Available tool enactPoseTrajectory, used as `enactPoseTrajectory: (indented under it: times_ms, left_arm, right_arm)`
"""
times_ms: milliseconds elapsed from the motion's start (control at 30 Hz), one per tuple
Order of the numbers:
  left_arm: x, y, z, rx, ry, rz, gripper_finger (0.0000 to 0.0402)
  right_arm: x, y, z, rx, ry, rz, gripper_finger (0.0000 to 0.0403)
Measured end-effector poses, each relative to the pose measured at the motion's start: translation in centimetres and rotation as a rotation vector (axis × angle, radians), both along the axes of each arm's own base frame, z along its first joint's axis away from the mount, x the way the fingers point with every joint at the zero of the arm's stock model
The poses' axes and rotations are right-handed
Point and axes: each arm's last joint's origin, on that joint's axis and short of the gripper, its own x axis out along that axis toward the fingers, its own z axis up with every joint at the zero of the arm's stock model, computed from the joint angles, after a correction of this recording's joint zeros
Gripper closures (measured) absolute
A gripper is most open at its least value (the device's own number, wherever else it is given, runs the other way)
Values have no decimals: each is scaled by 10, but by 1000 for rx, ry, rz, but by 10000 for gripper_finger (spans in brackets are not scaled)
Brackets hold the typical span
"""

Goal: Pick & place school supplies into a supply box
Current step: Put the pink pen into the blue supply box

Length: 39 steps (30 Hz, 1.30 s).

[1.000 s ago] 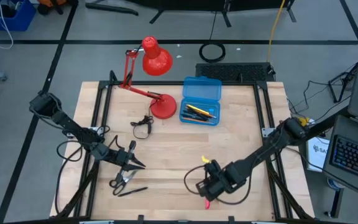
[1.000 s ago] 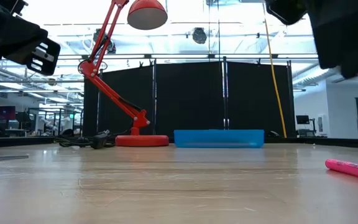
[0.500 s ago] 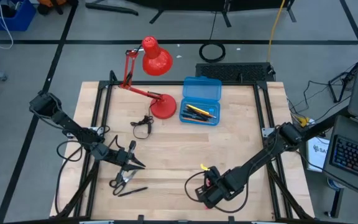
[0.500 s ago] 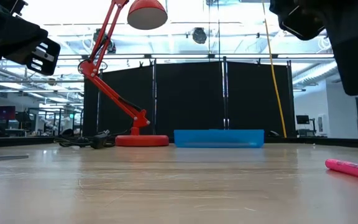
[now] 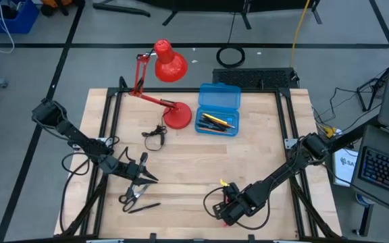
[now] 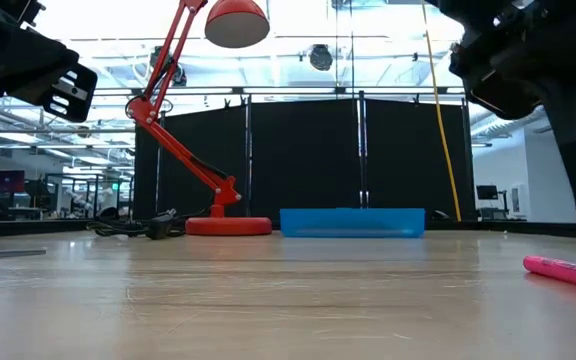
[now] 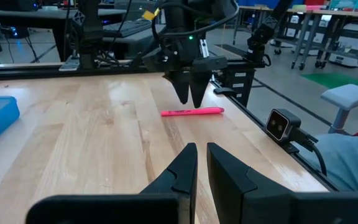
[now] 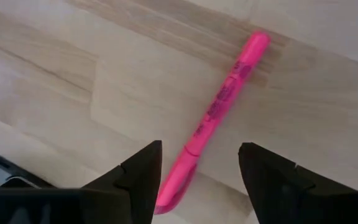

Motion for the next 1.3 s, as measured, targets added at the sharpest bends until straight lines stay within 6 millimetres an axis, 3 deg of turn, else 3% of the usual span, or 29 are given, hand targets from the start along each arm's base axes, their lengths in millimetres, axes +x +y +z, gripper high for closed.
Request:
enactPoseTrajectory:
  times_ms: [1300]
  left_arm:
    - [0, 0, 0, 2, 3, 0, 360]
  right_arm:
    - [5, -1, 2, -17, -71, -1, 202]
